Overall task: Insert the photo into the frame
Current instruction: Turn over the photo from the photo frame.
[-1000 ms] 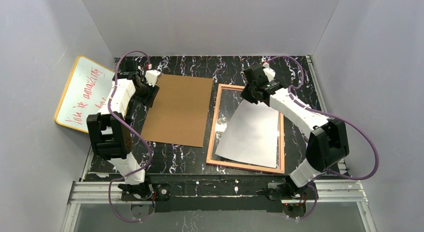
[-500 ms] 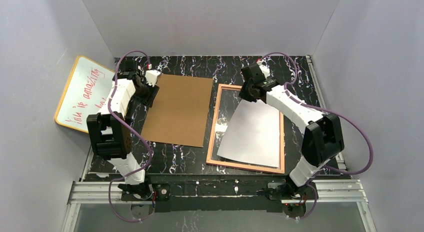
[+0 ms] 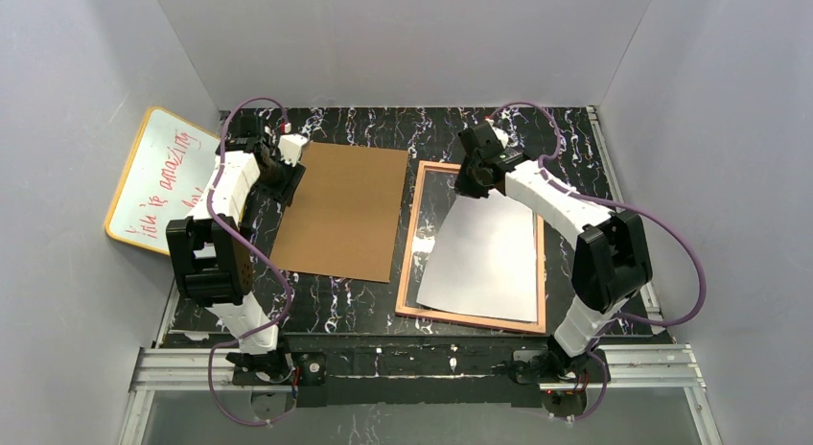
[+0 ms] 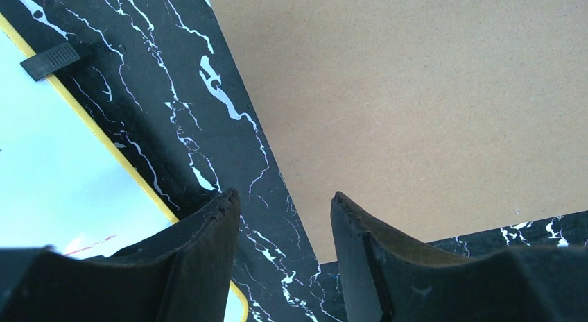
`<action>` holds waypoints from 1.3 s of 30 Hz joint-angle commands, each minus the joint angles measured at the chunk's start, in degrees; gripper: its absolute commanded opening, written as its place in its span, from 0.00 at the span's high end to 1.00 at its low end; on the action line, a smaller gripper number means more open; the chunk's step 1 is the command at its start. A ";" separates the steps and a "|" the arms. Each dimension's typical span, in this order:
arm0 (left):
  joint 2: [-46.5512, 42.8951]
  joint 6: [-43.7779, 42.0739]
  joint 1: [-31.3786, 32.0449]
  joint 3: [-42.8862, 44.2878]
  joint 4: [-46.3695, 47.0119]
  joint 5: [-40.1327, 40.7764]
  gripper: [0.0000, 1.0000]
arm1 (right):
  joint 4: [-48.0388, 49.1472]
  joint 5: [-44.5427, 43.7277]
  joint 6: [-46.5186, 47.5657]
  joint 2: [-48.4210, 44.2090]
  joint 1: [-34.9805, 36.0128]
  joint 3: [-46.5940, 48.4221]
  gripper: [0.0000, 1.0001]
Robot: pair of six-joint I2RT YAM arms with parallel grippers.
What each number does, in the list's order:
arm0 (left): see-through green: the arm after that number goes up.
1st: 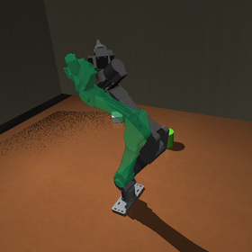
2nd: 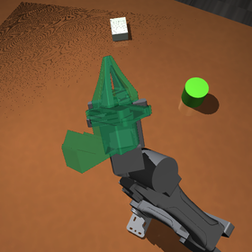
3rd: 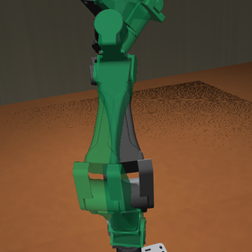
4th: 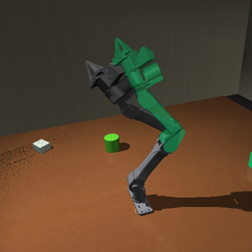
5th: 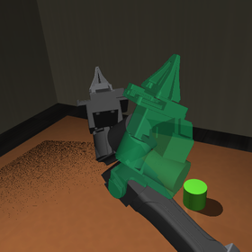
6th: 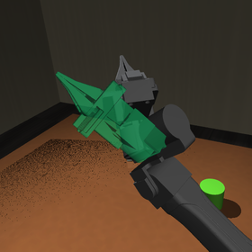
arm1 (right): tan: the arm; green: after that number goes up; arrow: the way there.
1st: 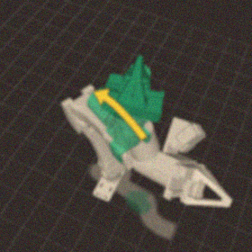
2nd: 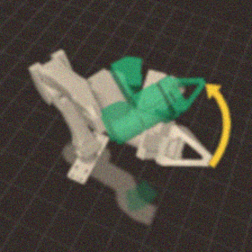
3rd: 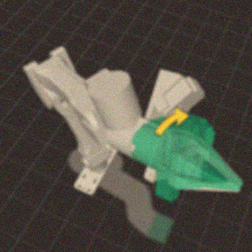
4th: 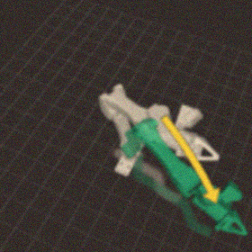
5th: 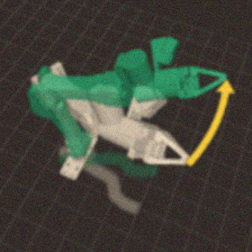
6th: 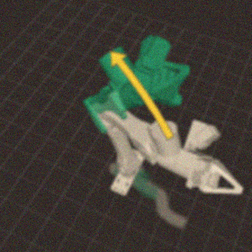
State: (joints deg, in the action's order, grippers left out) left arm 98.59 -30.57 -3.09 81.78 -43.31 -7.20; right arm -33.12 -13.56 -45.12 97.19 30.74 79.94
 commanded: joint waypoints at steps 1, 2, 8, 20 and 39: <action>-1.16 -0.53 0.19 -0.31 -1.12 -0.53 0.50 | -0.08 3.15 1.31 1.84 -0.07 2.93 0.72; -1.17 -0.54 0.19 -0.34 -1.14 -0.42 0.50 | 0.19 3.47 1.35 2.17 -0.07 3.12 0.68; -1.13 -0.86 0.19 -0.13 -1.39 -0.13 0.49 | 0.59 3.20 1.09 3.10 -0.12 3.99 0.67; -0.67 -0.96 0.19 -0.13 -1.60 -0.22 0.49 | 0.60 5.07 3.76 3.23 -0.07 5.48 0.23; 2.40 0.77 -0.40 3.55 -0.51 3.83 0.46 | 4.59 10.02 -1.77 5.16 4.63 8.30 0.12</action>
State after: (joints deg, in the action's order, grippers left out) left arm 99.55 -30.94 -3.11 82.06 -43.40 -5.48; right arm -31.92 -4.12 -43.81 100.82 31.75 84.51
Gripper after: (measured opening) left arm 0.534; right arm 0.878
